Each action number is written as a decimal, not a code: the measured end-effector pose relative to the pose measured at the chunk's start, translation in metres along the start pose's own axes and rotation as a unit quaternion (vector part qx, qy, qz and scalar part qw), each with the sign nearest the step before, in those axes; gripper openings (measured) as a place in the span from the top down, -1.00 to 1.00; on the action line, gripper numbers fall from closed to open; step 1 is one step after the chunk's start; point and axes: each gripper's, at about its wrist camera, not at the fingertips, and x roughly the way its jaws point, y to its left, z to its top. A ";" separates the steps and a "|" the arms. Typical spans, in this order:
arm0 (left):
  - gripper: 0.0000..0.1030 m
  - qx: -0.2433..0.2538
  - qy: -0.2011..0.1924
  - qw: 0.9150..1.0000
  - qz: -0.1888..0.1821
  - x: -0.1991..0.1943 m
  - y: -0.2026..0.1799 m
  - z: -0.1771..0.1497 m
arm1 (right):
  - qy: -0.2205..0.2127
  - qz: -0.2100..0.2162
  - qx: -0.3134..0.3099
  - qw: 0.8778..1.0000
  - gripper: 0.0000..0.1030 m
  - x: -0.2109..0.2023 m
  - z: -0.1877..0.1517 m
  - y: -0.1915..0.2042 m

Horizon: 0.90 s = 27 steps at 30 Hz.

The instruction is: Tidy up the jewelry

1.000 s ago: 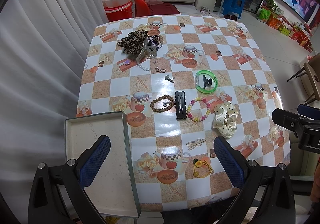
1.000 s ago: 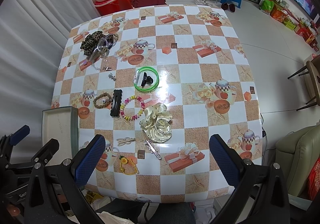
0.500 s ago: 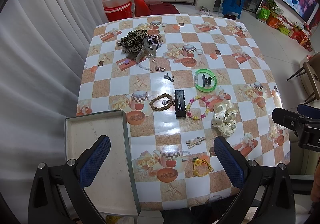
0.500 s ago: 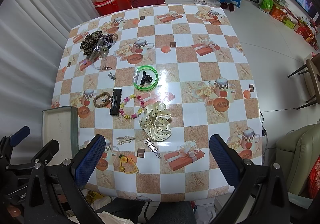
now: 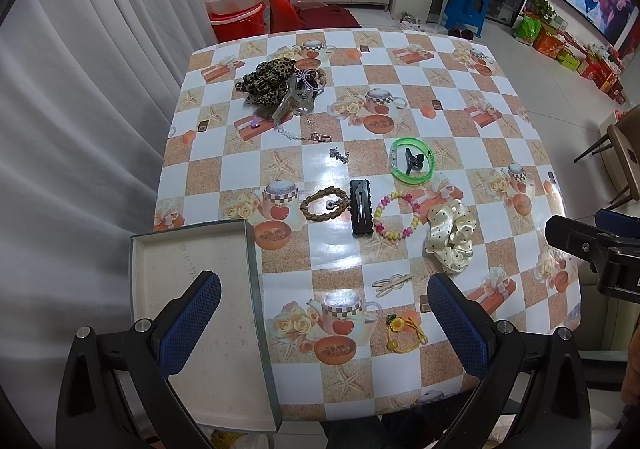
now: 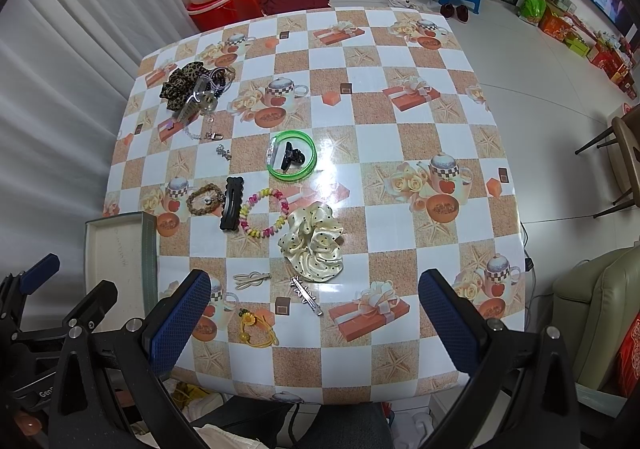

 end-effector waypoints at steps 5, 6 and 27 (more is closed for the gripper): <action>-1.00 -0.001 -0.001 1.000 0.001 0.000 0.000 -0.001 | 0.000 0.000 0.001 1.000 -1.00 0.000 0.000 -0.001; -1.00 -0.001 -0.001 1.000 0.001 0.000 0.000 -0.001 | 0.000 0.000 0.001 1.000 -1.00 0.000 0.000 -0.001; -1.00 -0.003 0.039 0.999 0.006 0.039 0.022 0.000 | 0.025 -0.008 0.031 0.999 -1.00 0.019 -0.008 -0.005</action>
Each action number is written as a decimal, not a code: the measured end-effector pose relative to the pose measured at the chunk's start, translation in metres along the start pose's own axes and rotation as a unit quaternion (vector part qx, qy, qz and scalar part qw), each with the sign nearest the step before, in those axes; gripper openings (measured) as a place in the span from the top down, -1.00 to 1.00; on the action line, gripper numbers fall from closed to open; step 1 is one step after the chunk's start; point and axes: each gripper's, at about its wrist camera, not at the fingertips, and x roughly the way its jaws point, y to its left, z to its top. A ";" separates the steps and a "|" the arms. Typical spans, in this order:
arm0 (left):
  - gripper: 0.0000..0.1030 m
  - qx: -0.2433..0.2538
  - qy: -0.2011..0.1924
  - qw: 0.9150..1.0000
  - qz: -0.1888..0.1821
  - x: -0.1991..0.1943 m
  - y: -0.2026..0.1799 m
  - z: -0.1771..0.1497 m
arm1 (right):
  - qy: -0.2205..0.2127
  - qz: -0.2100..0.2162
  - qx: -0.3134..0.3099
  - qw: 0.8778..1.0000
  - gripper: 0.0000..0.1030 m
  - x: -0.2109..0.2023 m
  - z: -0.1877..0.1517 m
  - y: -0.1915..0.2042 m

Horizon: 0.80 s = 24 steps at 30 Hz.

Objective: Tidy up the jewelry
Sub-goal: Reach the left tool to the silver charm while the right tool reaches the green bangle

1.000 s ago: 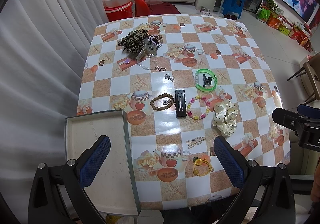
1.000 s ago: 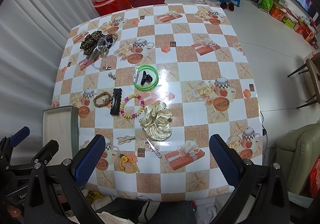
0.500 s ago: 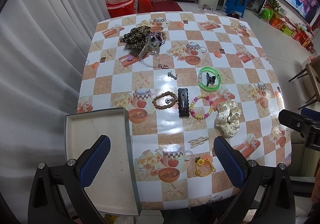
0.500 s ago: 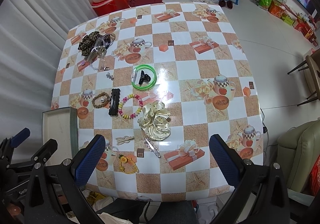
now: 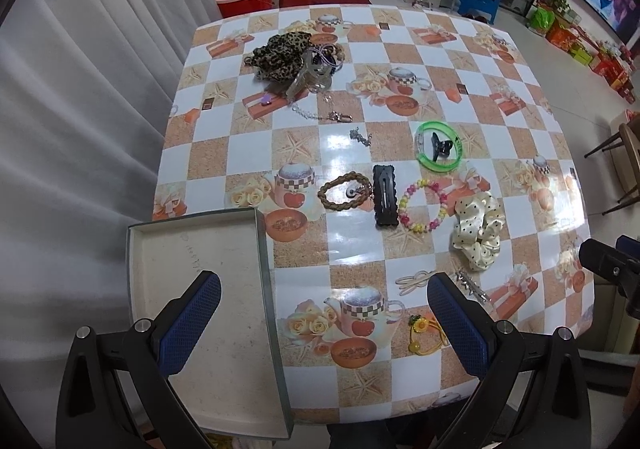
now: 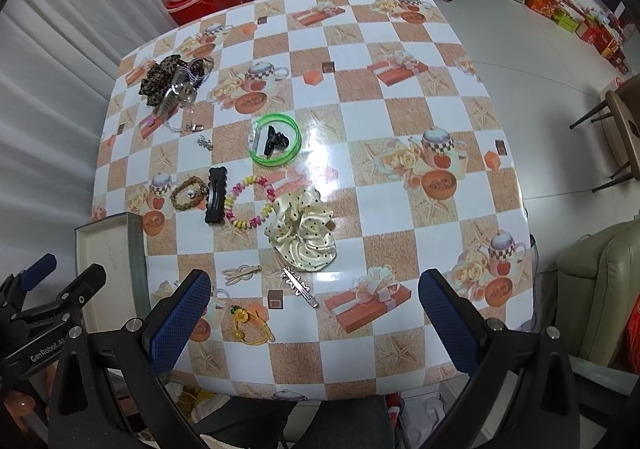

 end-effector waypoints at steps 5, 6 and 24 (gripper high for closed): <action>-1.00 0.016 0.007 1.000 -0.004 0.007 -0.001 -0.001 | 0.006 -0.003 0.014 1.000 -1.00 0.010 -0.006 -0.001; -1.00 0.019 0.008 1.000 -0.005 0.008 0.000 -0.001 | 0.006 -0.005 0.017 1.000 -1.00 0.012 -0.007 -0.001; -1.00 0.006 0.018 0.999 -0.025 0.068 0.018 0.002 | 0.030 -0.025 0.046 0.998 -1.00 0.069 -0.015 -0.018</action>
